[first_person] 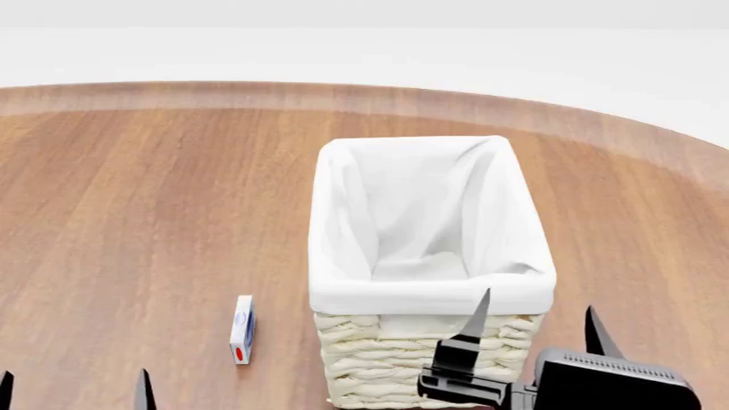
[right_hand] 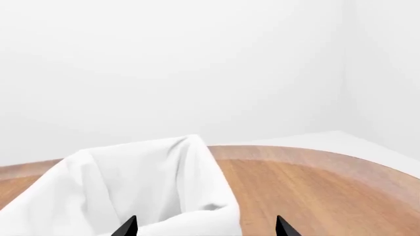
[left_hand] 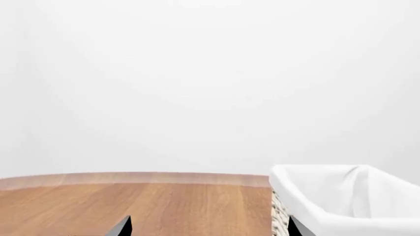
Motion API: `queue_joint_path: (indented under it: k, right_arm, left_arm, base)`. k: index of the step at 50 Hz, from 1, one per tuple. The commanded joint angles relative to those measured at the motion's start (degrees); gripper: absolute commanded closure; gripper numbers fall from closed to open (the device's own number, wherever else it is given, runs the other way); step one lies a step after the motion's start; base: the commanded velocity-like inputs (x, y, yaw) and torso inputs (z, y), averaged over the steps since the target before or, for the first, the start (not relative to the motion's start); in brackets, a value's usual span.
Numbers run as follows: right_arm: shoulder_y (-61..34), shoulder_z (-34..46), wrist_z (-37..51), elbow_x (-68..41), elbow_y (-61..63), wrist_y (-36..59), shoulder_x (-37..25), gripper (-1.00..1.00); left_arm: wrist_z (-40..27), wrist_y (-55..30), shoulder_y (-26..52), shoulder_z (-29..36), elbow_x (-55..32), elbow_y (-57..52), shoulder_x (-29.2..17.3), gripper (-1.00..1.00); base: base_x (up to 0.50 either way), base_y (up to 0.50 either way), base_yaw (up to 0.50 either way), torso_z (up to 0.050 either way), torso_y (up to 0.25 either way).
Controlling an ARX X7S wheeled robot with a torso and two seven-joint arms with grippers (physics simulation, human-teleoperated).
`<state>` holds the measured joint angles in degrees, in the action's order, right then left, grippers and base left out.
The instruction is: Pick up the cream cheese box, and put it in the basket.
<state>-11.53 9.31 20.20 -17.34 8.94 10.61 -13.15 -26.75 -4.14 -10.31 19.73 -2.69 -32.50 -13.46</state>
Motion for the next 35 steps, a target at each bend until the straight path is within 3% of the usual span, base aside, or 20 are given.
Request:
queue_joint_path:
  k: [1,6,35]
  right_arm:
    - [0.27,-1.22,-1.43,0.45,1.06,0.71,0.88,-1.0]
    - [0.27,-1.08,-1.39,0.37,0.79,0.54,0.79,-1.0]
    - [0.45,-0.21,-0.97,0.01,0.51,-0.08,0.25,-1.0]
  left_arm:
    - [1.07,-0.76,0.45,-1.94,0.0,-0.85,0.79,-1.0]
    - [2.48,-2.94,1.21,-1.24,-1.37,-0.78,-0.04,-1.0]
    - [0.04,-1.72,1.49,-0.62,0.43,-0.36,-0.18,-1.0]
  base:
    - [0.0,0.0,0.0,0.0,0.0]
    - [0.0,0.0,0.0,0.0,-0.077]
    - [0.0,0.0,0.0,0.0,-0.25]
